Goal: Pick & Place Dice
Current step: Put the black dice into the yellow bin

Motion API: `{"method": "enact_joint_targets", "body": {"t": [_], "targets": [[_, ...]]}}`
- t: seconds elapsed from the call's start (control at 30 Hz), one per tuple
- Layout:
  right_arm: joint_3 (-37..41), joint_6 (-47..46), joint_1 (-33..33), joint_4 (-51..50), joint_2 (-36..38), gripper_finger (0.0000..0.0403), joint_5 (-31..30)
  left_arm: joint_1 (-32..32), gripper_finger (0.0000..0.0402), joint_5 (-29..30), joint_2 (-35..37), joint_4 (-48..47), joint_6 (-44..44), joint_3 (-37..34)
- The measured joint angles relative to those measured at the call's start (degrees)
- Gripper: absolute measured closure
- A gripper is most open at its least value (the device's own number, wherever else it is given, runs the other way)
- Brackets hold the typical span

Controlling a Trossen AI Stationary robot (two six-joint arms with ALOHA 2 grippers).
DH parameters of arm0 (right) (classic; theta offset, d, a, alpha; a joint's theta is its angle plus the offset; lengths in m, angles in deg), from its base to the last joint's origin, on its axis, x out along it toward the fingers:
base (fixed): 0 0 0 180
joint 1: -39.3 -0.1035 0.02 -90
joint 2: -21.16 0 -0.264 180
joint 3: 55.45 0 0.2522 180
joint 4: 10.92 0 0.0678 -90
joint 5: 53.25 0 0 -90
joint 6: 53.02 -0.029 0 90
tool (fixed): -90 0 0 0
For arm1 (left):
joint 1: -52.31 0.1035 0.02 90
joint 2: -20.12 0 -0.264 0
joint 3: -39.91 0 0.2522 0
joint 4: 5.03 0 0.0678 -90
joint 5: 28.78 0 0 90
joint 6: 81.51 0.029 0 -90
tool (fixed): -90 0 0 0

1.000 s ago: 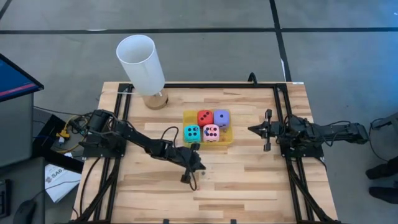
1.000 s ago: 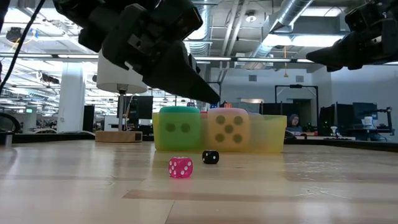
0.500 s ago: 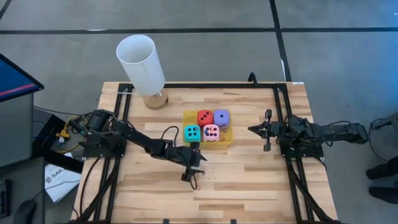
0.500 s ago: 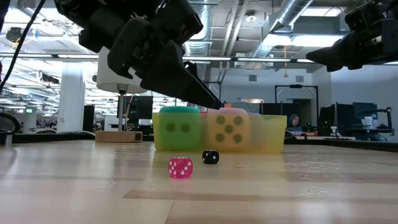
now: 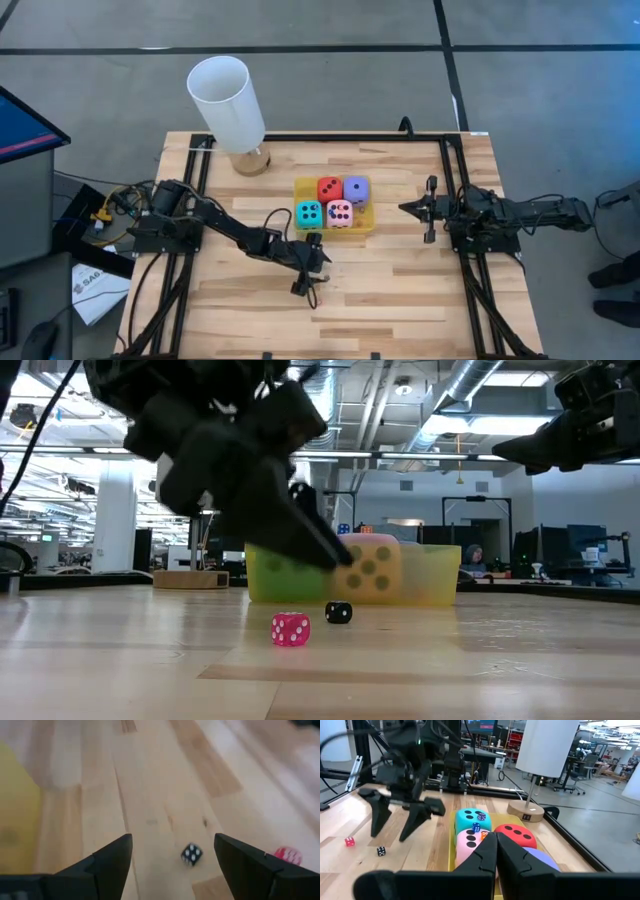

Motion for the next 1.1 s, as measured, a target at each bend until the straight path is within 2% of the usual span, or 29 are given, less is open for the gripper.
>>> {"method": "enact_joint_targets", "body": {"t": [0.57,0.73,1.1], "targets": [[0.0,0.0,0.0,-0.1,0.0,0.0401,0.0,0.0,0.0134,-3.4,-8.0,6.2,-3.8,0.0],[0.0,0.0,0.0,-0.1,0.0,0.0401,0.0,0.2,0.0162,-3.4,-8.1,6.3,-4.3,0.1],[0.0,0.0,0.0,-0.1,0.0,0.0401,0.0,0.7,0.0254,-3.5,-8.0,6.0,-4.4,0.1]]}}
